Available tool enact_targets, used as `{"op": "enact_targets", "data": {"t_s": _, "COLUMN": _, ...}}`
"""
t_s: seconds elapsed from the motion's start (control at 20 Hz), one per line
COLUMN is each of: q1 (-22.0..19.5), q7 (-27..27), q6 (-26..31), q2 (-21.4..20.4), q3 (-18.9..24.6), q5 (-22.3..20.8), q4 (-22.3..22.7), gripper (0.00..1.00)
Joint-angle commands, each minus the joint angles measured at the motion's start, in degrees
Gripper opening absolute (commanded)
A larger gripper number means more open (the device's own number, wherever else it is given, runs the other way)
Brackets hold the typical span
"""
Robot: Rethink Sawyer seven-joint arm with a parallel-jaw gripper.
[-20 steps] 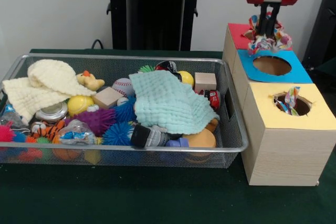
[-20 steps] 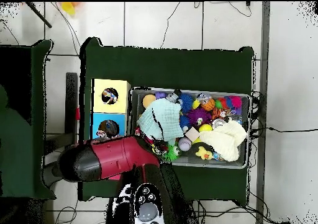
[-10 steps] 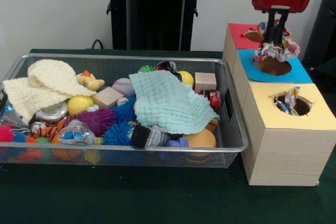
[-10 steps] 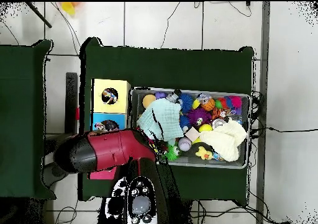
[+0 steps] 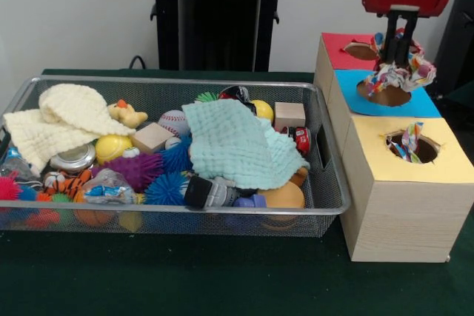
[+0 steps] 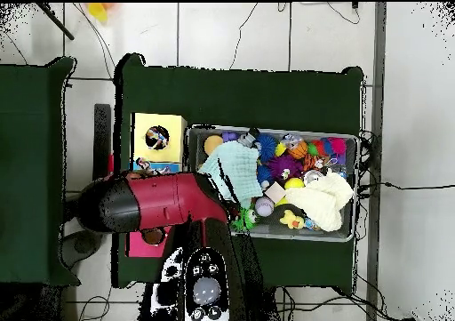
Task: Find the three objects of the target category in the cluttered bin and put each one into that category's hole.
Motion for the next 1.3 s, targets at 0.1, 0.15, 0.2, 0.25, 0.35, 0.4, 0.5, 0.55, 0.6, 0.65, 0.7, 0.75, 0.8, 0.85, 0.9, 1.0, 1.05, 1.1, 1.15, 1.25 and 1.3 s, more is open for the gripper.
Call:
{"op": "enact_targets", "data": {"t_s": 0.1, "q1": 0.8, "q7": 10.9, "q6": 8.4, "q2": 1.9, "q3": -1.4, "q5": 3.4, "q4": -6.9, "gripper": 0.00}}
{"op": "enact_targets", "data": {"t_s": 0.15, "q1": 1.1, "q7": 11.0, "q6": 8.1, "q2": 2.2, "q3": -1.7, "q5": 3.5, "q4": -7.1, "gripper": 0.00}}
{"op": "enact_targets", "data": {"t_s": 0.2, "q1": 1.0, "q7": 10.9, "q6": 8.1, "q2": 2.7, "q3": -1.8, "q5": 3.7, "q4": -7.6, "gripper": 0.00}}
{"op": "enact_targets", "data": {"t_s": 0.25, "q1": 1.3, "q7": 11.1, "q6": 8.2, "q2": 2.8, "q3": -2.1, "q5": 3.7, "q4": -7.9, "gripper": 0.00}}
{"op": "enact_targets", "data": {"t_s": 0.35, "q1": 2.0, "q7": 11.4, "q6": 9.2, "q2": 3.4, "q3": -2.8, "q5": 3.7, "q4": -9.1, "gripper": 0.00}}
{"op": "enact_targets", "data": {"t_s": 0.4, "q1": 2.4, "q7": 11.7, "q6": 8.9, "q2": 4.0, "q3": -3.3, "q5": 3.6, "q4": -9.5, "gripper": 0.00}}
{"op": "enact_targets", "data": {"t_s": 0.5, "q1": 3.2, "q7": 12.4, "q6": 6.8, "q2": 5.6, "q3": -3.8, "q5": 3.7, "q4": -9.9, "gripper": 0.00}}
{"op": "enact_targets", "data": {"t_s": 0.55, "q1": 3.5, "q7": 12.7, "q6": 5.8, "q2": 6.6, "q3": -4.1, "q5": 3.8, "q4": -10.3, "gripper": 0.00}}
{"op": "enact_targets", "data": {"t_s": 0.6, "q1": 3.8, "q7": 13.1, "q6": 4.8, "q2": 7.5, "q3": -4.4, "q5": 3.9, "q4": -10.7, "gripper": 0.00}}
{"op": "enact_targets", "data": {"t_s": 0.65, "q1": 4.1, "q7": 13.3, "q6": 4.3, "q2": 8.3, "q3": -4.6, "q5": 4.2, "q4": -11.1, "gripper": 0.00}}
{"op": "enact_targets", "data": {"t_s": 0.7, "q1": 4.3, "q7": 13.4, "q6": 3.8, "q2": 9.0, "q3": -4.9, "q5": 4.5, "q4": -11.5, "gripper": 0.00}}
{"op": "enact_targets", "data": {"t_s": 0.75, "q1": 4.5, "q7": 13.5, "q6": 3.6, "q2": 9.7, "q3": -5.2, "q5": 4.6, "q4": -12.0, "gripper": 0.00}}
{"op": "enact_targets", "data": {"t_s": 0.8, "q1": 4.6, "q7": 13.4, "q6": 3.3, "q2": 10.5, "q3": -5.3, "q5": 4.8, "q4": -12.4, "gripper": 0.00}}
{"op": "enact_targets", "data": {"t_s": 0.85, "q1": 4.5, "q7": 13.0, "q6": 2.8, "q2": 11.4, "q3": -5.3, "q5": 4.8, "q4": -12.8, "gripper": 0.00}}
{"op": "enact_targets", "data": {"t_s": 0.9, "q1": 4.4, "q7": 12.6, "q6": 1.9, "q2": 12.2, "q3": -5.3, "q5": 4.8, "q4": -13.1, "gripper": 0.00}}
{"op": "enact_targets", "data": {"t_s": 1.0, "q1": 4.2, "q7": 12.3, "q6": -0.2, "q2": 13.6, "q3": -5.2, "q5": 5.2, "q4": -13.4, "gripper": 0.00}}
{"op": "enact_targets", "data": {"t_s": 1.05, "q1": 4.3, "q7": 12.4, "q6": -1.1, "q2": 14.1, "q3": -5.3, "q5": 5.3, "q4": -13.4, "gripper": 0.00}}
{"op": "enact_targets", "data": {"t_s": 1.1, "q1": 4.3, "q7": 12.4, "q6": -1.5, "q2": 14.5, "q3": -5.3, "q5": 5.4, "q4": -13.5, "gripper": 0.00}}
{"op": "enact_targets", "data": {"t_s": 1.15, "q1": 4.5, "q7": 12.5, "q6": -1.7, "q2": 14.6, "q3": -5.5, "q5": 5.5, "q4": -13.5, "gripper": 0.00}}
{"op": "enact_targets", "data": {"t_s": 1.25, "q1": 4.6, "q7": 12.4, "q6": -1.1, "q2": 14.8, "q3": -5.8, "q5": 5.8, "q4": -14.0, "gripper": 0.00}}
{"op": "enact_targets", "data": {"t_s": 1.3, "q1": 4.6, "q7": 12.4, "q6": -1.0, "q2": 14.8, "q3": -6.0, "q5": 6.0, "q4": -14.0, "gripper": 0.00}}
